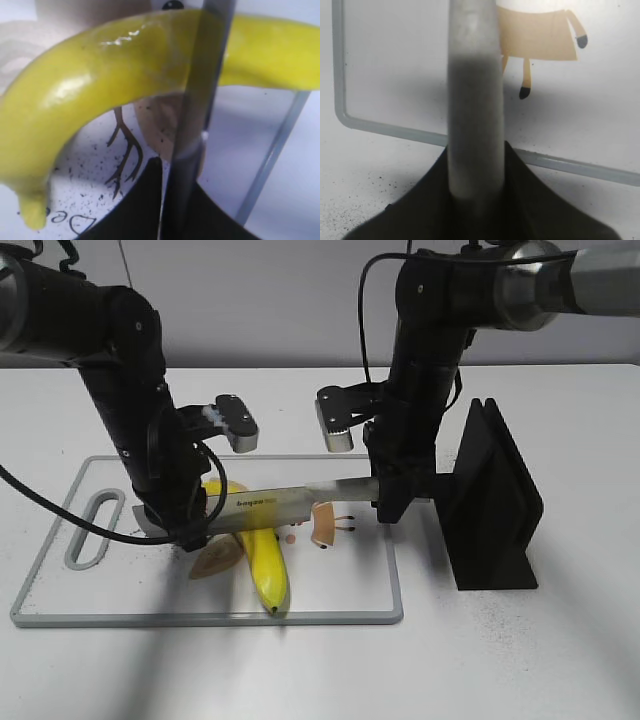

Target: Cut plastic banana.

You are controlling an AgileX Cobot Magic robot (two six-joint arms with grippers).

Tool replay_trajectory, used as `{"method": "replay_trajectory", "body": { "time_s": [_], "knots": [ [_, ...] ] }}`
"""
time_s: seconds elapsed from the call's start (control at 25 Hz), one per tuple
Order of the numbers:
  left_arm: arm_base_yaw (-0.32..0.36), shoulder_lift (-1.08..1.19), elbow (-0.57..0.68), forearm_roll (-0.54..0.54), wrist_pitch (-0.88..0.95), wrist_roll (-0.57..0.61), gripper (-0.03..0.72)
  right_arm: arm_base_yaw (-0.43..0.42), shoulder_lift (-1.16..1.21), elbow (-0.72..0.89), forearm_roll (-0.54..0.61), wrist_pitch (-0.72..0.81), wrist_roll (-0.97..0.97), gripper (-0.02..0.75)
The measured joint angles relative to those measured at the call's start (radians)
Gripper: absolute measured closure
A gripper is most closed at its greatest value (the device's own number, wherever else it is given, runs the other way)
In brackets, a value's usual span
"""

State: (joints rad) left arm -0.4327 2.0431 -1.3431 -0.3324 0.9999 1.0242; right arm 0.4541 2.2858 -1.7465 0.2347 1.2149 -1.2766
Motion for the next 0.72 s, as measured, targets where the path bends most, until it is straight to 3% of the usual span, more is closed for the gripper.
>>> {"method": "replay_trajectory", "body": {
  "time_s": [0.48,0.72],
  "knots": [
    [-0.005,-0.225,0.008,0.072,0.041,-0.022,0.686,0.011,-0.195,-0.032,-0.006,0.022,0.045,0.566],
    [-0.012,-0.344,0.008,0.128,0.040,0.076,0.687,0.018,-0.274,-0.036,-0.002,0.020,0.060,0.567]
  ]
}}
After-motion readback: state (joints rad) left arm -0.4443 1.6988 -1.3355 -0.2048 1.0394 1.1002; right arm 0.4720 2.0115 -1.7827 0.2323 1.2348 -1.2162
